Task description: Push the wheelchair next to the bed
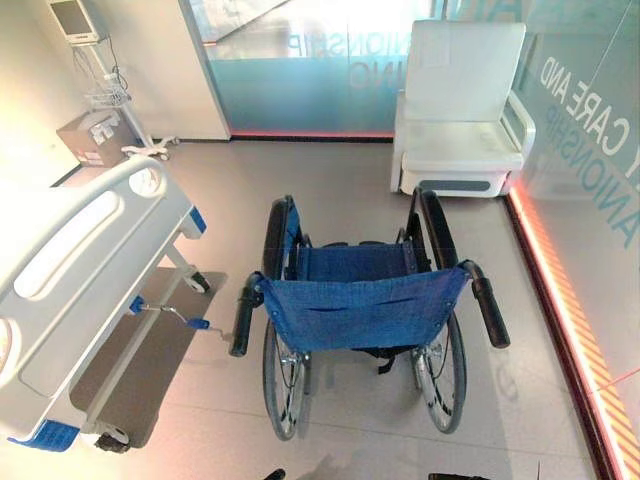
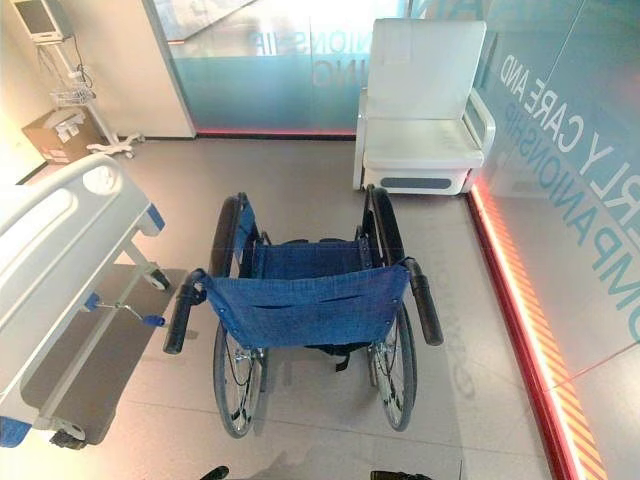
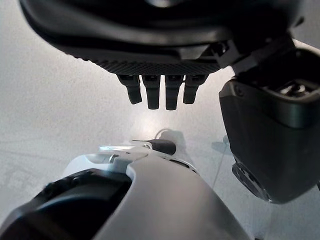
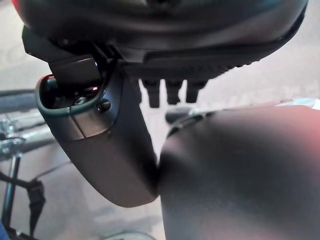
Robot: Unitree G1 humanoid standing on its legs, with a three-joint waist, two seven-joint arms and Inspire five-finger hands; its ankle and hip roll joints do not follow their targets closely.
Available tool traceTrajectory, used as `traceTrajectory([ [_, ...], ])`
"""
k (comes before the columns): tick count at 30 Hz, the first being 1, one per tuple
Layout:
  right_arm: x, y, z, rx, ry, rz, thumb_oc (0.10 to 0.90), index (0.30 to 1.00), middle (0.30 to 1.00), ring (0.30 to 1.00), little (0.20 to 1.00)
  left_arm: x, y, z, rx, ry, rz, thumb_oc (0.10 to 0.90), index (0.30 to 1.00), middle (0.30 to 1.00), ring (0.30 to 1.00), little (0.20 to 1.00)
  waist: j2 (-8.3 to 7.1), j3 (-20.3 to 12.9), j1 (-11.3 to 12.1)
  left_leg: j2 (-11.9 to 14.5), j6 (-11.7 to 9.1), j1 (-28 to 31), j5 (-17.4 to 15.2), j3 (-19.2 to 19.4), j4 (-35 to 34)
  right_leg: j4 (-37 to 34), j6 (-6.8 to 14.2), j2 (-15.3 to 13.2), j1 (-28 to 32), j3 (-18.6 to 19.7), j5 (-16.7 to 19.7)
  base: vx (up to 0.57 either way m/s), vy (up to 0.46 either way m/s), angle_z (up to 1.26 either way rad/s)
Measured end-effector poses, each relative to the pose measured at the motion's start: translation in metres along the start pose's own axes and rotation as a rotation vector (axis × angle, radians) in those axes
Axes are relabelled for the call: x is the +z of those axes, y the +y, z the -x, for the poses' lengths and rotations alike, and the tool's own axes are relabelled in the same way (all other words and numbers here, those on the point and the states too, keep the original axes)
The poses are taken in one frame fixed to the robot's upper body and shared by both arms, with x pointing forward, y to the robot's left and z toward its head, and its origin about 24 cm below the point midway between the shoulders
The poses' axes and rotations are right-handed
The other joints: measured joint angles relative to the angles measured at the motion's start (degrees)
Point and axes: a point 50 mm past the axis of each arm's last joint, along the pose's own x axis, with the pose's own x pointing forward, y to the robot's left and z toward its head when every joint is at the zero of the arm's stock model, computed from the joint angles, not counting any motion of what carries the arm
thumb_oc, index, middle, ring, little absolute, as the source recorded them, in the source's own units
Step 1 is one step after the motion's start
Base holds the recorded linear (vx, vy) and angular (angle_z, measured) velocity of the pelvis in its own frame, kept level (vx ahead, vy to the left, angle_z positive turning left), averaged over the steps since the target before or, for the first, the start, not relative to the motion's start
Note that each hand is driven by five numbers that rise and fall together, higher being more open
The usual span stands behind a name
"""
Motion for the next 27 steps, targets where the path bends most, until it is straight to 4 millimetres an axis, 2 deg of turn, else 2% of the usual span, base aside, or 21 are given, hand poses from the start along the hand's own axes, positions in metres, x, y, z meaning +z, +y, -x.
traceTrajectory([
  [8,-0.001,-0.003,0.000,-0.007,0.003,0.000,0.800,0.900,0.900,0.900,0.900,-0.001,-0.003,0.000,-0.030,0.019,-0.001,0.800,0.900,0.900,0.900,0.900,0.70,-0.31,-0.05,-0.13,0.00,0.16,0.00,0.00,-0.60,-1.22,0.16,0.13,0.53,0.00,0.48,0.00,0.000,0.00],
  [19,-0.002,-0.004,0.000,-0.017,0.006,0.004,0.800,0.900,0.900,0.900,0.900,-0.003,-0.002,0.000,-0.018,0.037,-0.005,0.800,0.900,0.900,0.900,0.900,0.45,-0.09,-0.05,-0.22,-0.01,0.56,0.01,0.06,-1.22,-3.26,0.25,0.38,1.61,-0.12,1.24,0.00,0.000,0.00],
  [23,0.000,-0.007,0.000,-0.108,-0.012,-0.006,0.800,0.900,0.900,0.900,0.900,0.000,-0.003,0.000,-0.020,0.027,0.010,0.800,0.900,0.900,0.900,0.900,0.32,0.38,-0.10,-0.27,-0.01,0.83,0.00,0.14,-1.28,-3.41,0.27,0.40,1.83,-0.09,1.24,0.00,0.000,0.00],
  [27,0.003,-0.022,0.002,-0.213,-0.038,-0.064,0.800,0.900,0.900,0.900,0.900,0.007,-0.001,0.001,-0.035,0.009,0.134,0.800,0.900,0.900,0.900,0.900,0.77,1.63,-0.18,-0.25,-0.01,0.75,0.00,0.14,-1.27,-3.39,0.33,0.38,1.79,-0.06,1.29,0.00,0.000,0.00],
])
